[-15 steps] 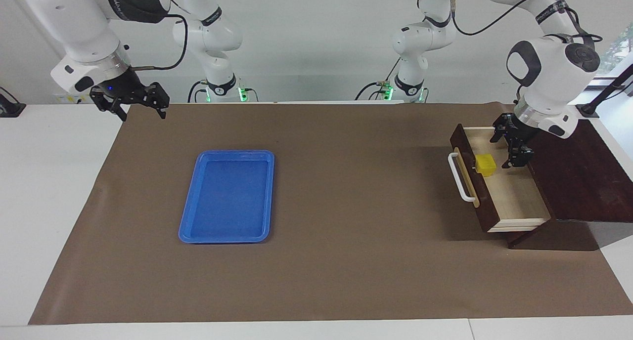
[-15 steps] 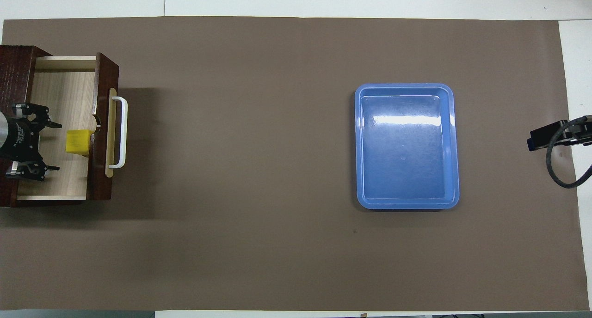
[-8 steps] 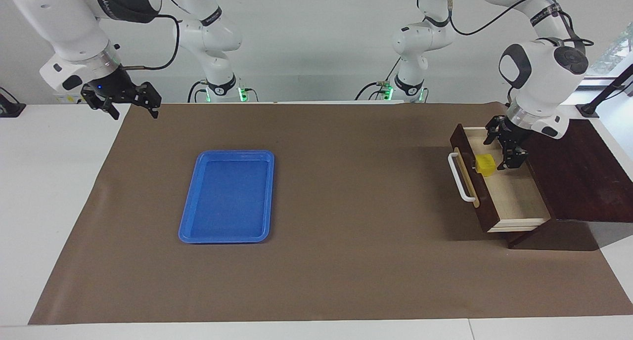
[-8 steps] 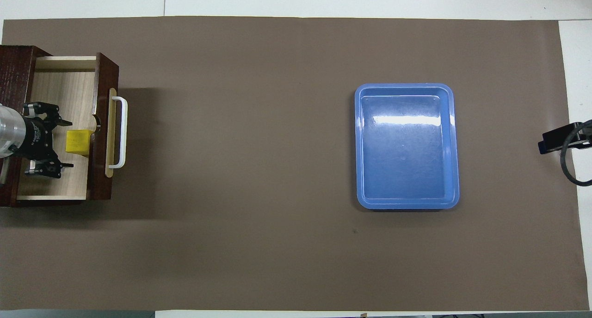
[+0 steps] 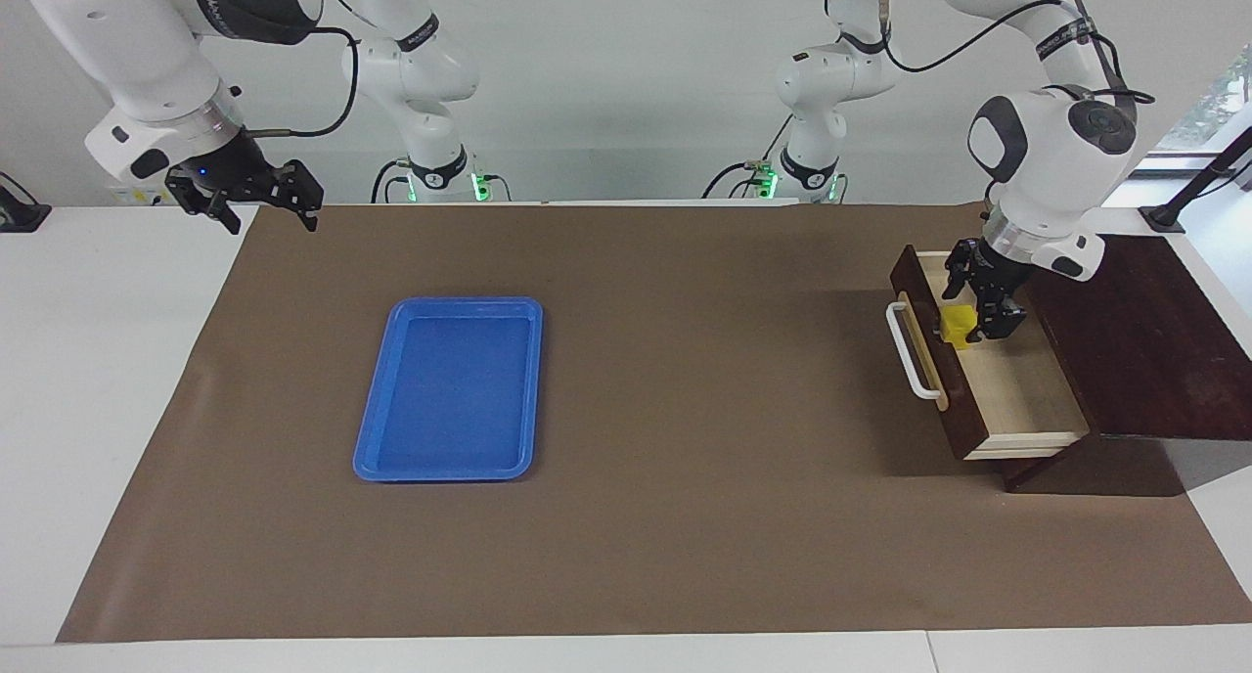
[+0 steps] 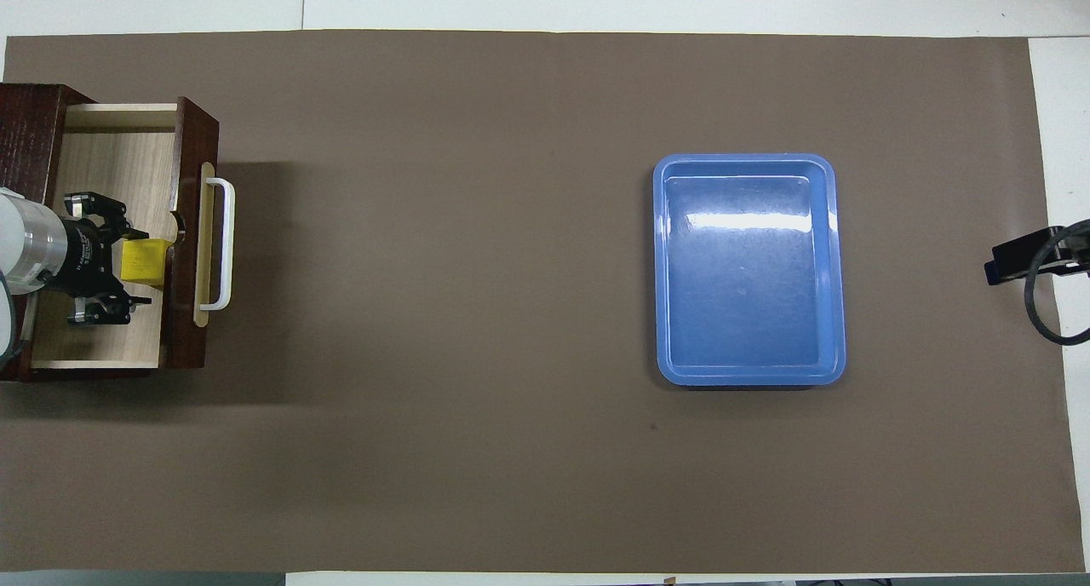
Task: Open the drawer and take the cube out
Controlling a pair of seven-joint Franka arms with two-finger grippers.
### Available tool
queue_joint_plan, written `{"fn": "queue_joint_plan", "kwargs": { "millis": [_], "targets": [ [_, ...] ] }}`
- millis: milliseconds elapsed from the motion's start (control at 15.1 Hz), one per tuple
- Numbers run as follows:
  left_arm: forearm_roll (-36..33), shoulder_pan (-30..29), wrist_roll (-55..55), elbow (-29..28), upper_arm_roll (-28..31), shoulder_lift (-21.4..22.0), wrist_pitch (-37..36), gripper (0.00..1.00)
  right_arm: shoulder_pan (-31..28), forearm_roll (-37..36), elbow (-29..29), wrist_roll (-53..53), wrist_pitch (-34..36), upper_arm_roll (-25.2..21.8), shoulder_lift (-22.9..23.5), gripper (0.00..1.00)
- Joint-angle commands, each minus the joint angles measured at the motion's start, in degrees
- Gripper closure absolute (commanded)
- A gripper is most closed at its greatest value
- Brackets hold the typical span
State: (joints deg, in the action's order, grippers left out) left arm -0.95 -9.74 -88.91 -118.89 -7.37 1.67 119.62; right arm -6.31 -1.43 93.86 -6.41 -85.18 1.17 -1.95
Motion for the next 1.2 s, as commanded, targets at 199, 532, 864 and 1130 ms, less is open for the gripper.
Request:
{"fn": "queue_joint_plan", "kwargs": {
  "millis": [199, 532, 864, 1130],
  "targets": [
    [0.69, 0.51, -0.47, -1.35, 0.43, 0.97, 1.67, 0.67, 0.59, 3.71, 3.17, 11.92, 0.19, 0.76, -2.01, 0.0],
    [0.69, 0.51, -0.39, 5.48, 0.43, -1.13, -1.38, 1.0, 1.13, 11.44, 6.42, 28.79, -2.36, 0.76, -2.8, 0.0],
    [1.04, 8.13, -1.95, 25.51, -0.19, -6.58, -18.16, 1.0, 3.67, 20.4, 7.92, 48.9, -6.38, 0.85, -0.08, 0.0],
    [0.42, 17.8, -14.42, 31.0, -0.19, -8.52, -23.56, 1.0, 7.53, 28.48, 8.01, 62.64, -11.66, 0.85, 4.22, 0.0]
  ]
}}
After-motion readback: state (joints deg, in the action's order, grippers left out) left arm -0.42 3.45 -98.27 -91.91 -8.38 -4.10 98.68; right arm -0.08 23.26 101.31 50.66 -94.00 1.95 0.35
